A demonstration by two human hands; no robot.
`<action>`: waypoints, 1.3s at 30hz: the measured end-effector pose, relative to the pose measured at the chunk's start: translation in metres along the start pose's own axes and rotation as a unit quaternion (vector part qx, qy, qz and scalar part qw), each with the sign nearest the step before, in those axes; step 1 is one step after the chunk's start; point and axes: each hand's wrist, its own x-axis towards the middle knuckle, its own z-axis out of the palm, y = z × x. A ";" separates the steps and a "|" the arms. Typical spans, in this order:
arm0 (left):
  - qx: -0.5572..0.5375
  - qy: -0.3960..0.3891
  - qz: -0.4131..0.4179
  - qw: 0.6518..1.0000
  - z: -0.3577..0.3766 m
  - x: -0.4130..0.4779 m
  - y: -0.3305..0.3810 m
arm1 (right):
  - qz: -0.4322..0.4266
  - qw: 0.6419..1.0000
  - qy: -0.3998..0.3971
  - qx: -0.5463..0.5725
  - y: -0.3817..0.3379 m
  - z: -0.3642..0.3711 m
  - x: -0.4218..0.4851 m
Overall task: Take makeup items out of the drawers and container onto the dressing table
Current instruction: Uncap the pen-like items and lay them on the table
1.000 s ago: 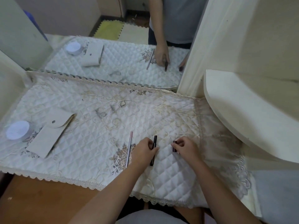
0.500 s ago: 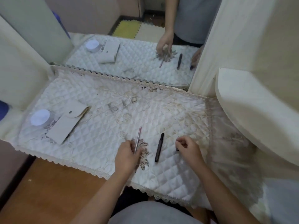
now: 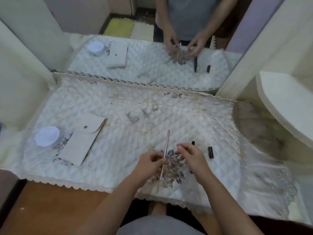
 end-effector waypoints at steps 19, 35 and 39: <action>0.024 -0.199 0.046 0.979 -0.082 0.005 0.000 | 0.059 0.985 0.078 0.141 -0.027 0.092 -0.019; 0.088 -0.166 0.017 0.982 -0.068 0.012 0.013 | 0.082 0.982 0.052 0.161 -0.044 0.059 0.015; 0.102 -0.157 0.029 0.982 -0.071 0.016 0.015 | 0.092 0.979 0.038 0.177 -0.040 0.054 0.020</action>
